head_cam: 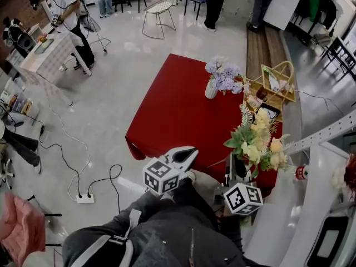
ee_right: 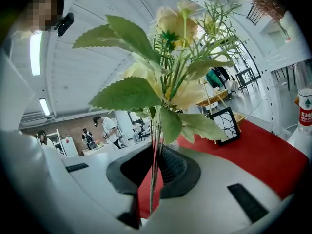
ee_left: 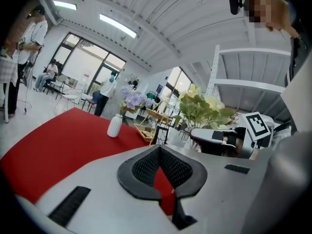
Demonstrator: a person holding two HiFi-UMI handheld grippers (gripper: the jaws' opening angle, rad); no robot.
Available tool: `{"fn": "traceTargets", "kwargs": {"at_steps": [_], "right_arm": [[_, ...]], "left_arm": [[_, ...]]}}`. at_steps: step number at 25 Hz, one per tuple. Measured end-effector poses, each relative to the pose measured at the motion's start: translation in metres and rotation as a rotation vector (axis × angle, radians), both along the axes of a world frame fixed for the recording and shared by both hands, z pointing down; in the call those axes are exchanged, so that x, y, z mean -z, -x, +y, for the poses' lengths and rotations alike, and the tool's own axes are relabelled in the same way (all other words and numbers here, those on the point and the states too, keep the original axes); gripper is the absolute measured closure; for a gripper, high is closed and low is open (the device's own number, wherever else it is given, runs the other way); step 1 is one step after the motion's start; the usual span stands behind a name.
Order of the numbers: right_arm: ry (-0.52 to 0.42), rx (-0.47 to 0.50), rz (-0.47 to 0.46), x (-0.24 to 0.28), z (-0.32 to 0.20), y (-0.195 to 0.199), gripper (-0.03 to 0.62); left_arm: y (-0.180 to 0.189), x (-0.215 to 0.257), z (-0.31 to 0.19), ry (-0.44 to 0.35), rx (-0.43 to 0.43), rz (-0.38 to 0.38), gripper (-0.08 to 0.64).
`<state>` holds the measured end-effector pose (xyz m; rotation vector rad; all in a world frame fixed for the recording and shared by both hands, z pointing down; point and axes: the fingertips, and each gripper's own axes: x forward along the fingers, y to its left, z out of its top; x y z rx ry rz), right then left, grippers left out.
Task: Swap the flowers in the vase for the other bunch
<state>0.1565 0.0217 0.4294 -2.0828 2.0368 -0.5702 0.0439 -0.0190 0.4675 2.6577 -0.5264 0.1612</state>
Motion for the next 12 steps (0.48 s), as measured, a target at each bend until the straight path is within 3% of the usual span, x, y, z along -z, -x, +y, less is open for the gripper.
{"fn": "traceTargets", "kwargs": {"at_steps": [12], "right_arm": [[-0.007,-0.026,-0.003,-0.004,-0.061,-0.060,0.560]], "left_arm": [[-0.046,-0.001,-0.077,-0.030,0.010,-0.015,0.551]]}}
